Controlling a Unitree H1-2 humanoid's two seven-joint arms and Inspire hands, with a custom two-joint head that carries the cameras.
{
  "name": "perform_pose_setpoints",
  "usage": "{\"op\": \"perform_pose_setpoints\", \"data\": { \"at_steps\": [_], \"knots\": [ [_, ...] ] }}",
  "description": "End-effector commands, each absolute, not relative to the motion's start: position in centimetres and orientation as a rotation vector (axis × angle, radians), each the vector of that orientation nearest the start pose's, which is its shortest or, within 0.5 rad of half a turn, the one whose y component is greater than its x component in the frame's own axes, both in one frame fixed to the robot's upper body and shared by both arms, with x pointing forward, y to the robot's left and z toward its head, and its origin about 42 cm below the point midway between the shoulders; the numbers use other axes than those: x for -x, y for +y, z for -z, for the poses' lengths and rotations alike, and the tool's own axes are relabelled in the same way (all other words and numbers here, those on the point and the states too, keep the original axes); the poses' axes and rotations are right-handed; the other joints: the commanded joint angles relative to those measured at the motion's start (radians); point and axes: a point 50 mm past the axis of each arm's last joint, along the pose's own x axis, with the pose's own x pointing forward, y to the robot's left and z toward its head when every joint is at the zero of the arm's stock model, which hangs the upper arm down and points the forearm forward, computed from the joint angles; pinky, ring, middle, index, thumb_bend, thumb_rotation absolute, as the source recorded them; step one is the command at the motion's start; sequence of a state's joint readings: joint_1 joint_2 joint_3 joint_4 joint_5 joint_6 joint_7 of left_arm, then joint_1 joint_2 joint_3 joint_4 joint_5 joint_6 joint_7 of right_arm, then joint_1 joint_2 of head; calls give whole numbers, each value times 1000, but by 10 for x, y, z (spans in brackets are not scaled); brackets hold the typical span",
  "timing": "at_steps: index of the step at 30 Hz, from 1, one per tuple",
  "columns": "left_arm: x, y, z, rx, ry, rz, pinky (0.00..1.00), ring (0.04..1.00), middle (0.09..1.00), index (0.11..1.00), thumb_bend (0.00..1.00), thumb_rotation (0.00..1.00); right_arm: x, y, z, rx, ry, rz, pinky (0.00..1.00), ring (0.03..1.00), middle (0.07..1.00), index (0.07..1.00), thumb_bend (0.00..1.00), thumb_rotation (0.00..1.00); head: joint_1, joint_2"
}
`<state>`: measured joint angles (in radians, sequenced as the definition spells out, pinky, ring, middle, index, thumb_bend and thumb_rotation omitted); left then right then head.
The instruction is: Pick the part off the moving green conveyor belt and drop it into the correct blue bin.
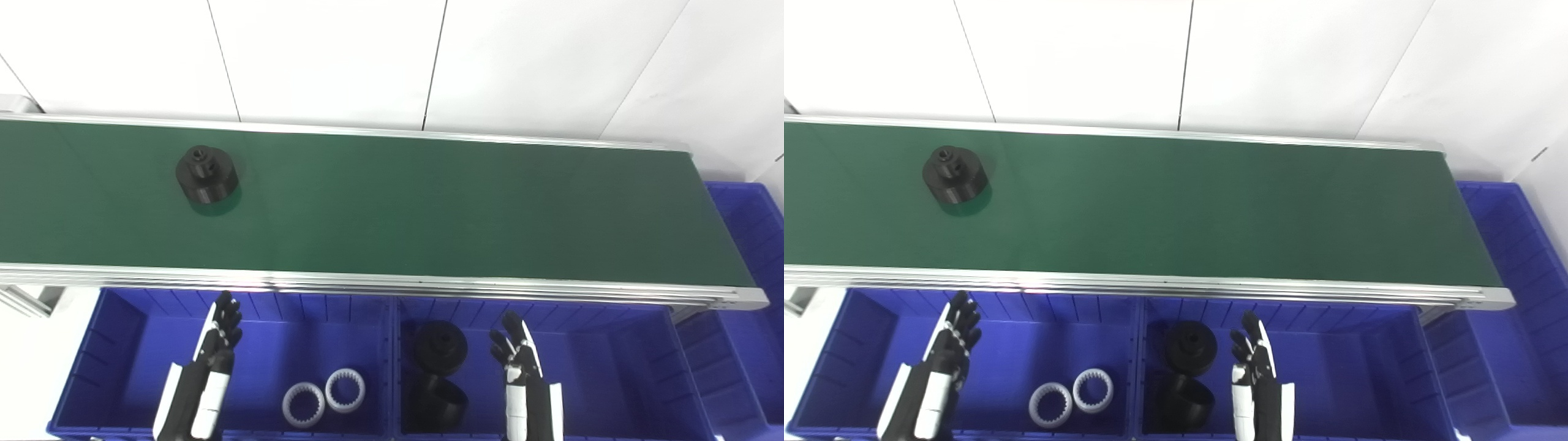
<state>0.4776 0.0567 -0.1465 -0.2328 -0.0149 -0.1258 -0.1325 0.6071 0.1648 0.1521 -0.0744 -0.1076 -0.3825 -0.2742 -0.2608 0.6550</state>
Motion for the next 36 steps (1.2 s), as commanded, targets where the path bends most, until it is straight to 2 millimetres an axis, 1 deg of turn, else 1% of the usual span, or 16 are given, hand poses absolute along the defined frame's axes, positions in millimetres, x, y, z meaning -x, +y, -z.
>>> {"op": "perform_pose_setpoints", "data": {
  "at_steps": [1,2,3,4,6,10,12,16,20,26,27,28,31,33,36],
  "knots": [
    [-125,198,-78,-3,37,167,1000,988,982,1000,616,922,-79,-159,-49,-90,47,333,879,891,943,934,693,976,20,-32],
    [-125,197,-77,-5,38,167,1000,984,979,1000,627,918,-79,-160,-47,-89,48,333,875,891,945,938,706,978,20,-32],
    [-125,195,-74,-8,37,167,1000,982,977,1000,635,916,-79,-162,-45,-81,52,332,872,891,946,939,713,982,37,-57],
    [-125,194,-72,-10,36,166,1000,978,973,1000,646,913,-78,-164,-43,-75,54,332,869,891,947,941,719,989,37,-57],
    [-126,190,-68,-8,34,168,1000,979,970,1000,663,910,-79,-168,-39,-72,59,328,878,897,954,946,717,998,63,-92],
    [-127,184,-61,3,21,166,1000,976,967,1000,656,911,-81,-174,-33,-74,69,325,895,905,962,951,705,1000,89,-124],
    [-128,181,-58,15,16,163,998,976,963,1000,647,895,-81,-177,-31,-69,73,328,892,909,965,954,696,1000,99,-134],
    [-131,178,-54,21,11,157,994,973,959,1000,665,888,-83,-180,-28,-67,78,327,886,910,969,963,691,1000,113,-151],
    [-131,177,-52,22,9,150,973,966,954,988,694,879,-83,-181,-26,-77,82,319,912,930,985,978,681,1000,119,-169],
    [-132,176,-51,23,11,153,956,969,961,986,712,871,-84,-181,-24,-83,89,327,905,925,983,981,671,1000,122,-174],
    [-132,176,-50,22,11,154,956,970,962,987,712,871,-84,-181,-24,-85,90,328,906,925,983,983,670,1000,122,-186],
    [-132,176,-49,20,11,155,957,972,963,987,714,870,-84,-181,-23,-86,92,328,907,926,983,984,668,1000,122,-187],
    [-133,175,-47,14,6,151,945,966,954,979,725,871,-84,-181,-21,-90,98,318,925,935,994,989,658,1000,124,-208],
    [-133,174,-45,15,3,152,938,955,948,975,726,871,-84,-182,-19,-119,105,317,931,951,1000,992,681,1000,124,-224],
    [-134,174,-42,14,4,158,944,960,954,978,713,867,-85,-183,-16,-155,112,321,927,959,1000,997,698,1000,125,-233]
  ]
}}
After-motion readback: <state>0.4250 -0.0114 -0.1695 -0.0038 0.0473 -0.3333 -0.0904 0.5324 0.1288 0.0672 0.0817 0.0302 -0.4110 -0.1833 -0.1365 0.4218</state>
